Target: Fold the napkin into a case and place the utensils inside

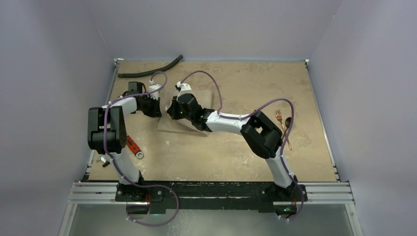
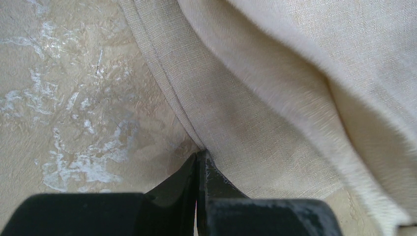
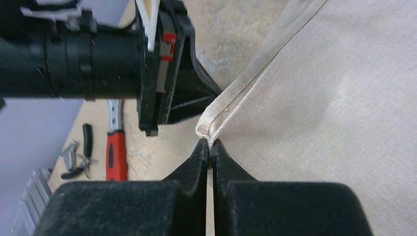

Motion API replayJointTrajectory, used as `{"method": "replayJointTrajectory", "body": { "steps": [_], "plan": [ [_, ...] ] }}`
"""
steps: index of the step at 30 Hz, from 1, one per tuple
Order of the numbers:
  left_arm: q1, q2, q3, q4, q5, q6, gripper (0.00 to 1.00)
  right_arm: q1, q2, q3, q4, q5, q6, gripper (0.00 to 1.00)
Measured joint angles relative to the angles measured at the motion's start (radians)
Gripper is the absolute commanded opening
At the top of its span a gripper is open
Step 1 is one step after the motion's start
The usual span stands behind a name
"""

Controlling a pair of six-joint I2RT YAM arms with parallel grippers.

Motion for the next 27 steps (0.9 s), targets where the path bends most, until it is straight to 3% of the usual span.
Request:
{"method": "replayJointTrajectory", "body": {
  "steps": [7, 15, 18, 21, 24, 27],
  "plan": [
    [0.000, 0.000, 0.000, 0.000, 0.000, 0.001, 0.00, -0.011, -0.023, -0.006, 0.062, 0.003, 0.042, 0.00],
    [0.000, 0.000, 0.000, -0.001, 0.000, 0.002, 0.00, 0.011, 0.081, 0.049, -0.002, -0.097, 0.006, 0.01],
    [0.000, 0.000, 0.003, -0.005, -0.001, 0.003, 0.00, 0.014, 0.105, 0.047, -0.070, -0.136, -0.009, 0.47],
    [0.000, 0.003, 0.013, -0.017, -0.002, 0.005, 0.00, 0.013, 0.102, 0.044, -0.120, -0.163, -0.025, 0.79],
    [0.002, 0.011, 0.032, -0.046, -0.005, 0.016, 0.00, 0.005, 0.081, 0.044, -0.156, -0.202, -0.037, 0.86],
    [0.015, 0.024, 0.075, -0.116, -0.025, 0.037, 0.00, -0.017, 0.030, 0.054, -0.201, -0.248, -0.039, 0.83]
  ]
}}
